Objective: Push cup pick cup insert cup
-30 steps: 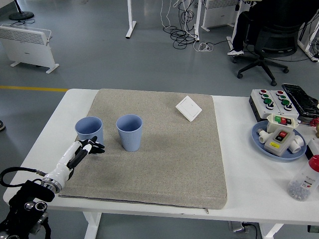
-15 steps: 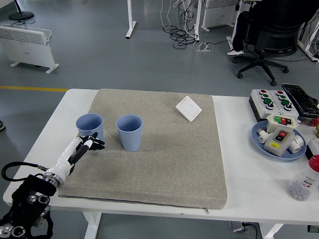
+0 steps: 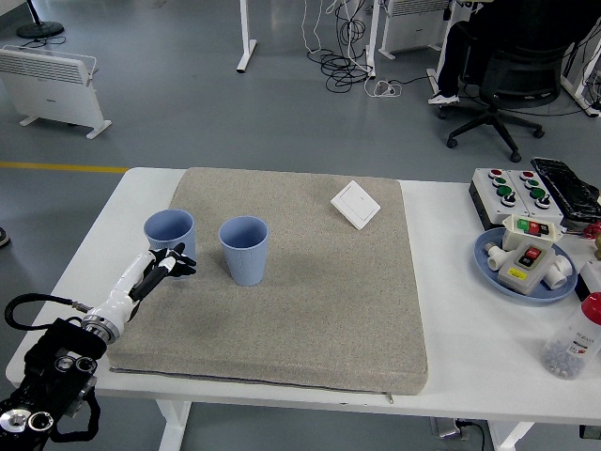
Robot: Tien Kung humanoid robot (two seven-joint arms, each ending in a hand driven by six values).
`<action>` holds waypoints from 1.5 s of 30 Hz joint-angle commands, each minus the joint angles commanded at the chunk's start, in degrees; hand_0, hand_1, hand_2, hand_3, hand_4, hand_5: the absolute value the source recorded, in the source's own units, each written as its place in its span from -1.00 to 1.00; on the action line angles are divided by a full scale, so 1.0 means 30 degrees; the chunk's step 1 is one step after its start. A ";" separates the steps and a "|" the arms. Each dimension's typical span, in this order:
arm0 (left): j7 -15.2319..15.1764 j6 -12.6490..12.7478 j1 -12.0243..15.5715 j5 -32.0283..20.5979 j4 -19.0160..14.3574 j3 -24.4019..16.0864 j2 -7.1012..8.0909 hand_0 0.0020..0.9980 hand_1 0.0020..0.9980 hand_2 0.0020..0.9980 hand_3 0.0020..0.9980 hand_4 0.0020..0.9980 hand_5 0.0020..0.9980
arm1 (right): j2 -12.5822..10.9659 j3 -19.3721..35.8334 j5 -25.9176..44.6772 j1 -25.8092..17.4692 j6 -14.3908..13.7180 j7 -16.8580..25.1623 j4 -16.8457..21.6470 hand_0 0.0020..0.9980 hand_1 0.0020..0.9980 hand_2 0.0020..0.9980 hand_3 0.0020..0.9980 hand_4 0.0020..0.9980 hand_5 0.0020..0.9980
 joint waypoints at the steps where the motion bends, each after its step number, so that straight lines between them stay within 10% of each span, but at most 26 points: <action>1: -0.0009 -0.0010 -0.0103 0.0014 0.0165 -0.0019 0.0003 0.46 0.20 0.06 -0.01 0.26 1.00 | -0.0008 -0.0009 -0.0001 0.0011 0.0007 0.0000 0.0000 0.40 0.21 0.26 0.09 -0.80 -0.15; 45: -0.1275 0.0381 -0.1912 -0.0201 0.3228 0.1206 -0.0281 0.52 0.20 0.04 -0.03 0.24 1.00 | -0.0184 -0.0844 0.0199 -0.0058 0.0167 -0.0093 0.0000 0.40 0.21 0.26 0.09 -0.79 -0.15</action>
